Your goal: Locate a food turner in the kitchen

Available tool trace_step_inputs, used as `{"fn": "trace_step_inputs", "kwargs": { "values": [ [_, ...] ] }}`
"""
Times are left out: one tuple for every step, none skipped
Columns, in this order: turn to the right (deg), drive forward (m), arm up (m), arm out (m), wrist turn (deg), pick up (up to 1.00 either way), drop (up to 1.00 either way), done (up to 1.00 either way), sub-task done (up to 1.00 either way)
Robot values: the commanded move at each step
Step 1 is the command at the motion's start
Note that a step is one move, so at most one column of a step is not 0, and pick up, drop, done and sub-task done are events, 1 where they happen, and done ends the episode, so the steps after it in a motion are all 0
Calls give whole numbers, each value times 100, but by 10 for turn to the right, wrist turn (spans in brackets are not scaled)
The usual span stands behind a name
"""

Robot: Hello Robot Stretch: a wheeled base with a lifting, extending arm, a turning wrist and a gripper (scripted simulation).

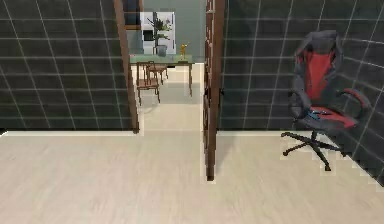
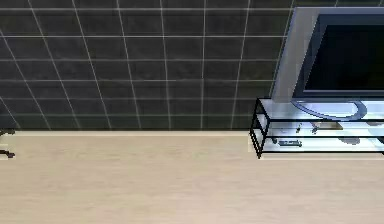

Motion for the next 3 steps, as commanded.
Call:
{"fn": "trace_step_inputs", "kwargs": {
  "values": [
    [-90,0,0,0,0,0,0,0,0],
    [0,100,0,0,0,0,0,0,0],
    [0,40,0,0,0,0,0,0,0]
  ]
}}
